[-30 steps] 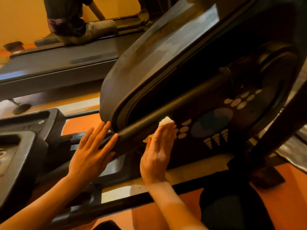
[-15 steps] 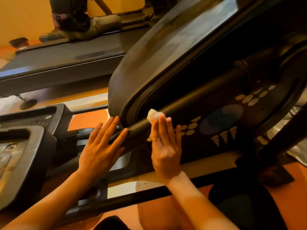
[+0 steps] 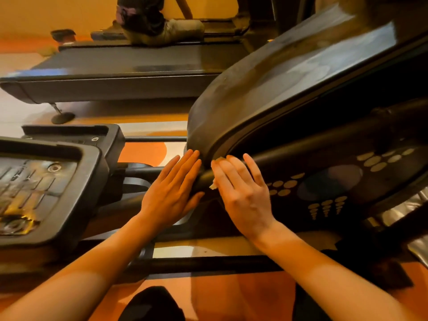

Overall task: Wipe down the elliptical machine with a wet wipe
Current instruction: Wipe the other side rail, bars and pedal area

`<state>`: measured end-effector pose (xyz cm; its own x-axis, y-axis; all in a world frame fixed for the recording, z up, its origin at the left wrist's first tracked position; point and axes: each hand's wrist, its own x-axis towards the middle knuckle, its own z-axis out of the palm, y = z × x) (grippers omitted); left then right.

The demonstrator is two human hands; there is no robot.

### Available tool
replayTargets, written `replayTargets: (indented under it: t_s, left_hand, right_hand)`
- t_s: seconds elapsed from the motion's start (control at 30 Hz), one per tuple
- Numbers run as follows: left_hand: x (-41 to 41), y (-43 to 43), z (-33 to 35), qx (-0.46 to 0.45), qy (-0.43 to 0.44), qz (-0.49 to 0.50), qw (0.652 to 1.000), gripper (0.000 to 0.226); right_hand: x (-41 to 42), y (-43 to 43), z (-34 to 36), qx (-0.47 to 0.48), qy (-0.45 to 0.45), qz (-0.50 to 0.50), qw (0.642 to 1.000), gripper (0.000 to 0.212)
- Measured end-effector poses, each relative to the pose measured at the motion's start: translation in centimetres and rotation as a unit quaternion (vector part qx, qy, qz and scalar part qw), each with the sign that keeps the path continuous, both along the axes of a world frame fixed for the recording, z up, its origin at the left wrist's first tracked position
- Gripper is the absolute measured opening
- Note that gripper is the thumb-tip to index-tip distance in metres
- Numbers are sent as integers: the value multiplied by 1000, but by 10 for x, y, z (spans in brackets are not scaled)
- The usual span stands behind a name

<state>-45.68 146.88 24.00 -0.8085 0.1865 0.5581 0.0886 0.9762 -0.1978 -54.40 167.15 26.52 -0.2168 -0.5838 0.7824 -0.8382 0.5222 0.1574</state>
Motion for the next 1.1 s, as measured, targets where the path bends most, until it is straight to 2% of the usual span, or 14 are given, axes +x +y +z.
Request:
replayTargets:
  t_s: [0.07,0.2,0.3,0.37,0.47,0.6,0.7,0.87,1.0,1.1]
  left_hand:
    - [0,0,0,5,0,-1,1000,69]
    - [-1,2,0,6,7,-4,1000,66]
    - [0,2,0,1,5,-3,1000,64]
    - [2,3,0,4,-4,-2,1000,63]
    - [2,4,5,27,-32,-7,999,63]
    - [11,-4,19,53,-121,-26,991,67]
    - [40,-23,28,-13,-150,19,988,72]
    - [125,-73,48,-97,-206,95,969,74]
    - [178,-110,54,-120,-261,126,949,75]
    - [185,-123,56,-131,-283,109,944,74]
  right_hand:
    - [-20,29,18,14,15,-6,1000,28]
    - [-64,105,47,-68,44,-123,989,23]
    - [-56,93,35,-106,45,-154,981,26]
    - [-38,60,19,-105,29,-114,987,27]
    - [-3,5,-2,-48,-19,-30,998,29]
    - [14,-21,-8,25,-34,13,999,31]
    - [7,-15,-6,48,-26,23,998,36]
    - [10,-18,-8,29,-34,26,999,38]
    - [4,-12,-8,49,-18,41,998,39]
    - [1,-11,-8,47,5,49,998,36]
